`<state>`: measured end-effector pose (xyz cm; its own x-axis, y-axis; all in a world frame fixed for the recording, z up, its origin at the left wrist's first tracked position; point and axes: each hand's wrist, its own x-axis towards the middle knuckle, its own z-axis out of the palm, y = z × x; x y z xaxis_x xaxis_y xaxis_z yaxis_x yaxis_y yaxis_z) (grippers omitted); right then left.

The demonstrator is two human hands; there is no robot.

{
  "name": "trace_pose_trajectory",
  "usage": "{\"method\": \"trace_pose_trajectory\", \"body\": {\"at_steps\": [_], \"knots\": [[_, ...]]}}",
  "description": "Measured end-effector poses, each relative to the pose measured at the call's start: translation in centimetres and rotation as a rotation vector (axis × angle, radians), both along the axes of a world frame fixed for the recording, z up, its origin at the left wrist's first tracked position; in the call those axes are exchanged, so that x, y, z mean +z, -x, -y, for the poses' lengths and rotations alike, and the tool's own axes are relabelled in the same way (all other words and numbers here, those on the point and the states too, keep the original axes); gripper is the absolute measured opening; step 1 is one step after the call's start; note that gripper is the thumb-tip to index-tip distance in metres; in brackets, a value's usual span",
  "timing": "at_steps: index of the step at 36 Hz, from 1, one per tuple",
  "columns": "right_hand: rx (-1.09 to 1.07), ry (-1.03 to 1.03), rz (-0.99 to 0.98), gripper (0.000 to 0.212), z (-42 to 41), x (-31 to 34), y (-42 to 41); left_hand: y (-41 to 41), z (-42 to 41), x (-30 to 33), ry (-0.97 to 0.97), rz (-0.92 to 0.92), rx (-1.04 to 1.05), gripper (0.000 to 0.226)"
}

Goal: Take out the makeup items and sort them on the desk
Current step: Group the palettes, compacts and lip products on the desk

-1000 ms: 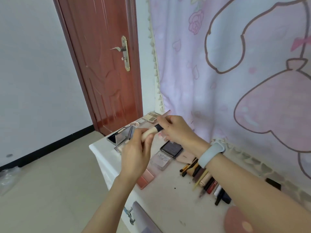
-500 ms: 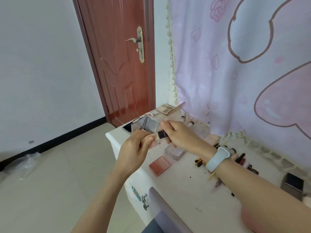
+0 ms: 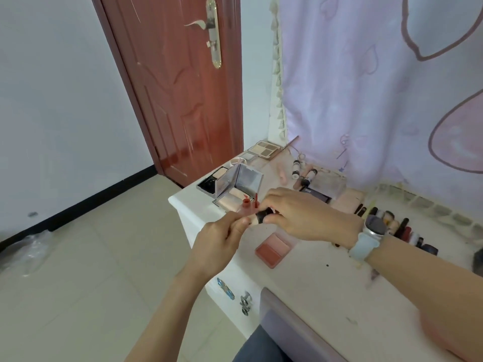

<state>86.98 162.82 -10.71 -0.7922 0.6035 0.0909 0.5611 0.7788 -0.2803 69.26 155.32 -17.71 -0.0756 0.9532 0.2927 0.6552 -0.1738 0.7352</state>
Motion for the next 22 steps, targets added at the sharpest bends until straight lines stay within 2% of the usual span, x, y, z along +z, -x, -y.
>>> {"method": "trace_pose_trajectory", "body": {"at_steps": [5, 8, 12, 14, 17, 19, 22], "knots": [[0.134, -0.326, 0.049, 0.018, -1.4, -1.2, 0.3, 0.4, -0.5, 0.4, 0.233, 0.215, -0.039, 0.049], [0.145, -0.354, 0.017, 0.019, -2.6, -1.7, -0.6, 1.6, -0.7, -0.2, 0.325, 0.412, -0.002, 0.054], [0.093, -0.403, -0.022, 0.027, -4.2, -1.5, -2.0, 3.0, -0.5, -1.2, 0.283, 0.617, -0.065, 0.053], [0.032, -0.303, -0.086, 0.023, -4.5, -1.4, -2.2, 2.8, -0.5, -1.6, 0.256, 0.723, -0.084, 0.044], [-0.165, 0.031, -0.298, 0.023, -4.5, -1.6, -2.1, 2.0, -0.7, -2.1, 0.212, 0.809, -0.073, 0.032], [-0.249, 0.207, -0.381, 0.021, -4.4, -2.0, -1.9, 1.5, -0.6, -2.2, 0.175, 0.802, -0.049, 0.031], [-0.235, 0.379, -0.447, 0.018, -4.4, -2.6, -1.2, 0.6, -0.6, -2.4, 0.101, 0.723, -0.002, 0.031]]}}
